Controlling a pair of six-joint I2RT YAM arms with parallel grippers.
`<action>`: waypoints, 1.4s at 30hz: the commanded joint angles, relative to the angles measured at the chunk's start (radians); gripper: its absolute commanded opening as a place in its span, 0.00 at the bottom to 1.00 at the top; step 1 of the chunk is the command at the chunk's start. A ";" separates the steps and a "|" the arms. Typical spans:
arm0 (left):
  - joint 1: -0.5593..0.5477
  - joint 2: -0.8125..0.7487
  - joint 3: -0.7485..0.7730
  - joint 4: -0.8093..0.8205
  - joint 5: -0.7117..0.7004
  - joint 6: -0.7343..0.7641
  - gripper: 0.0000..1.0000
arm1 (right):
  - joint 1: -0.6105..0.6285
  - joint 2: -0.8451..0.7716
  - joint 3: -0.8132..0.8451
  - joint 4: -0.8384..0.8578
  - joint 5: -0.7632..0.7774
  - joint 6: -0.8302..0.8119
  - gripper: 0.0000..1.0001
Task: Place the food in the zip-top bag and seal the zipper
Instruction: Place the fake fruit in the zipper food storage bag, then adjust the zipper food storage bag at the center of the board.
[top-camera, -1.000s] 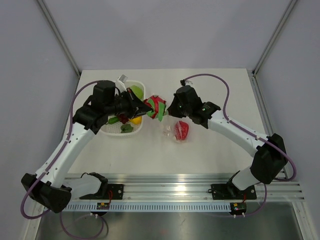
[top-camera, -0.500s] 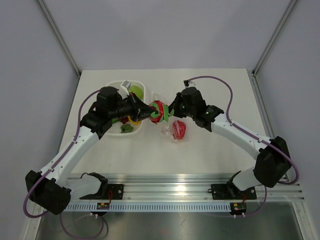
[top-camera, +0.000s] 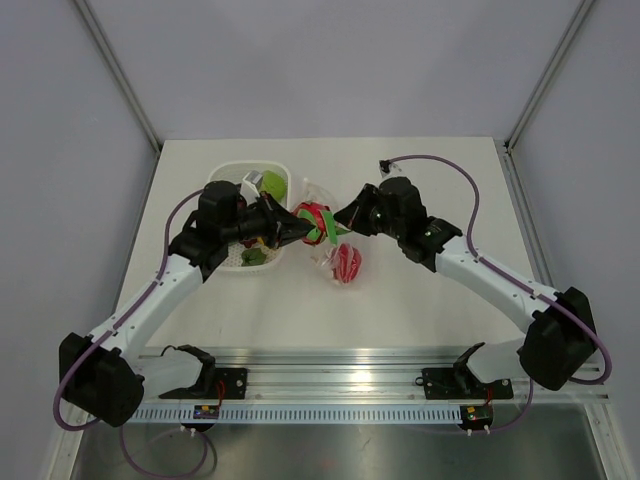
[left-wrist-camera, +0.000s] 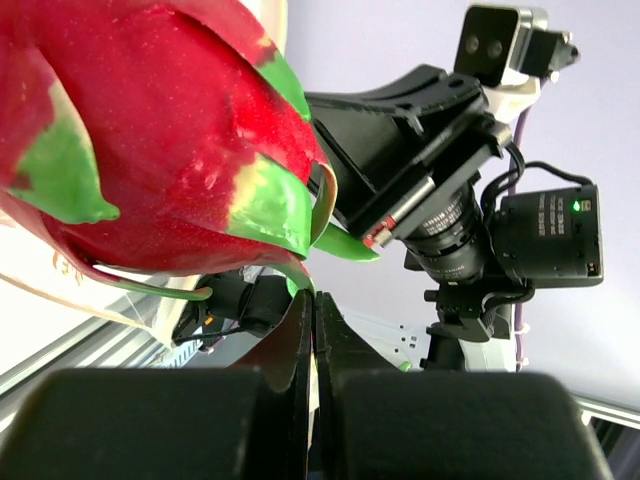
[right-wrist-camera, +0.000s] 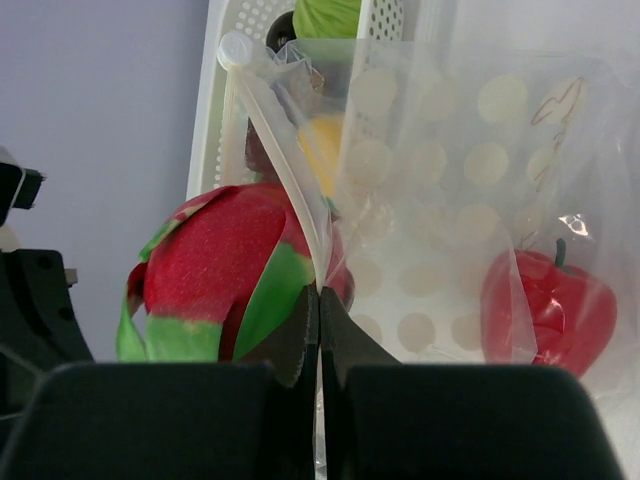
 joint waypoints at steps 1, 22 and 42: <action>0.011 -0.002 0.003 0.103 0.028 -0.015 0.00 | -0.010 -0.064 -0.029 0.170 -0.105 0.048 0.00; 0.011 0.055 0.089 -0.132 -0.113 0.209 0.94 | -0.030 -0.075 -0.051 0.224 -0.171 0.091 0.00; -0.020 -0.088 0.059 -0.476 -0.549 0.712 0.83 | -0.058 -0.060 -0.031 0.187 -0.183 0.112 0.00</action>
